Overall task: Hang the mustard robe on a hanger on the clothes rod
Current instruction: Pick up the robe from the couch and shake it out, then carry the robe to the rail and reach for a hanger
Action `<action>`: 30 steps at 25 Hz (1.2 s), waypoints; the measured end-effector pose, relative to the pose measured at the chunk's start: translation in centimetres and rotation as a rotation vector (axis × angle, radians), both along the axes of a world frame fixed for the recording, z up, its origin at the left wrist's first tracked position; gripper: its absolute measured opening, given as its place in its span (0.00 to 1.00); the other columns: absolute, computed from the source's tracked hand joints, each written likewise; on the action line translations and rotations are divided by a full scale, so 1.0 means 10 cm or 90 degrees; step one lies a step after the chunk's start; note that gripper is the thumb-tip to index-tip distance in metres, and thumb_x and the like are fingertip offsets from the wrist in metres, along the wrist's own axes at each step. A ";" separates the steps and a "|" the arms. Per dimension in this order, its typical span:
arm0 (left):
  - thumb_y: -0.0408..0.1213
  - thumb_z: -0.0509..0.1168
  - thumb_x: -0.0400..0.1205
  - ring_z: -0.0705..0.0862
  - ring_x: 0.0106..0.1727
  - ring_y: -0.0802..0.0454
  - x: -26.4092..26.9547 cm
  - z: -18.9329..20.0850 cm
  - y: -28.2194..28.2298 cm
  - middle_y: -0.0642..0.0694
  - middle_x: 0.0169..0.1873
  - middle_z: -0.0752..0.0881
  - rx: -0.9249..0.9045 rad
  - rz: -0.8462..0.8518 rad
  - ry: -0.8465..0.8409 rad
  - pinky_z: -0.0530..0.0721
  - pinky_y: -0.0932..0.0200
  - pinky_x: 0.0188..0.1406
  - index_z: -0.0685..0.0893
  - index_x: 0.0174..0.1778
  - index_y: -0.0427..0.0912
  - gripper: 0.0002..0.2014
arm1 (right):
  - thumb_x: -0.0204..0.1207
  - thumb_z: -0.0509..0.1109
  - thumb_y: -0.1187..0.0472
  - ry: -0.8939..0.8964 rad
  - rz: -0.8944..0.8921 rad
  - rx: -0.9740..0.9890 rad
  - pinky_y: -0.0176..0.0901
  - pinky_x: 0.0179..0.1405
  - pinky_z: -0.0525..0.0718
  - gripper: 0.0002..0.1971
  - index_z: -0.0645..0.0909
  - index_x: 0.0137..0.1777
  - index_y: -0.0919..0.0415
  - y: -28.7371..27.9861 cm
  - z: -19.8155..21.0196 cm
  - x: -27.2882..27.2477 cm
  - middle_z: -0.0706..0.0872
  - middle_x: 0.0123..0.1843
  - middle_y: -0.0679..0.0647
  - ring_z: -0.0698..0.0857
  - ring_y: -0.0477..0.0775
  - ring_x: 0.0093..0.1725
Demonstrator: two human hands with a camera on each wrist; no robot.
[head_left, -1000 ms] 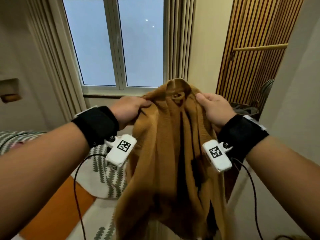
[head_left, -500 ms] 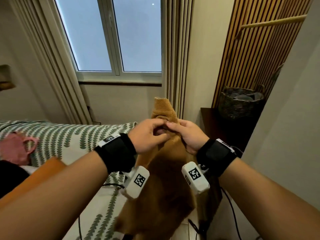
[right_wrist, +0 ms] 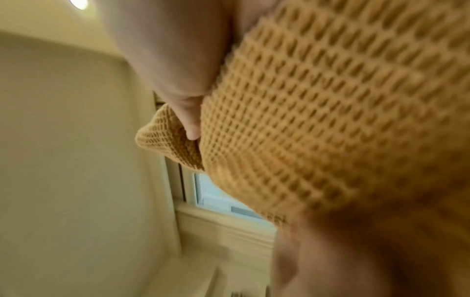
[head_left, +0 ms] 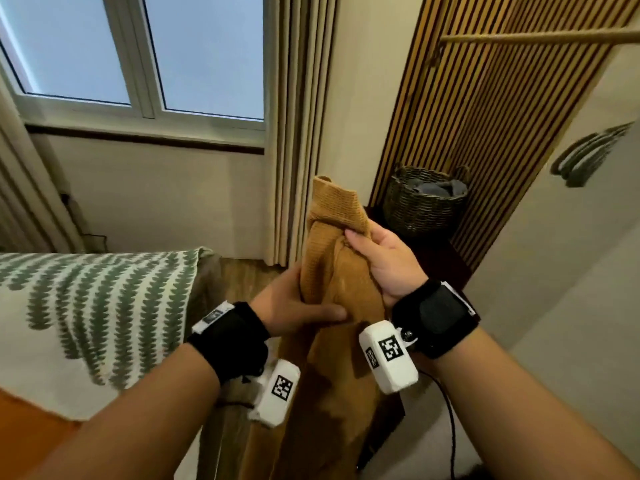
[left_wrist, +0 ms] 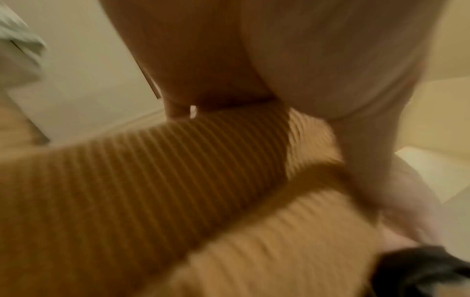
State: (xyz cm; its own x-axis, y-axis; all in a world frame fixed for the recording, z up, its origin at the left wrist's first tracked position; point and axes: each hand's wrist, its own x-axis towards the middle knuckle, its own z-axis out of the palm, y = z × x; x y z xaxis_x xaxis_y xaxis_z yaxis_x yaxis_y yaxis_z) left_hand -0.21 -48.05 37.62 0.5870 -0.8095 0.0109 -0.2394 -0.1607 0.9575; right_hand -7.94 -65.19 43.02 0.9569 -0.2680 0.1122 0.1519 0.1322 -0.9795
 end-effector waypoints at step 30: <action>0.39 0.79 0.74 0.94 0.44 0.61 4.06 -0.54 -2.92 0.50 0.47 0.96 -0.049 -0.181 0.104 0.90 0.69 0.41 0.95 0.45 0.51 0.05 | 0.82 0.68 0.64 0.345 -0.625 0.141 0.35 0.29 0.81 0.08 0.86 0.57 0.61 -3.22 -2.69 1.49 0.87 0.46 0.58 0.86 0.48 0.31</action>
State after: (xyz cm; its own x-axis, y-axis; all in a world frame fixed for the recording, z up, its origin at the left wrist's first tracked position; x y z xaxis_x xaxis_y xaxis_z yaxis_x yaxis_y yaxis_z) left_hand 40.38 -77.23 32.25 0.3373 -0.9414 0.0019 -0.1066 -0.0361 0.9936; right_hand 6.99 -97.41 16.11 0.2316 -0.8896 -0.3937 -0.1504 0.3671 -0.9179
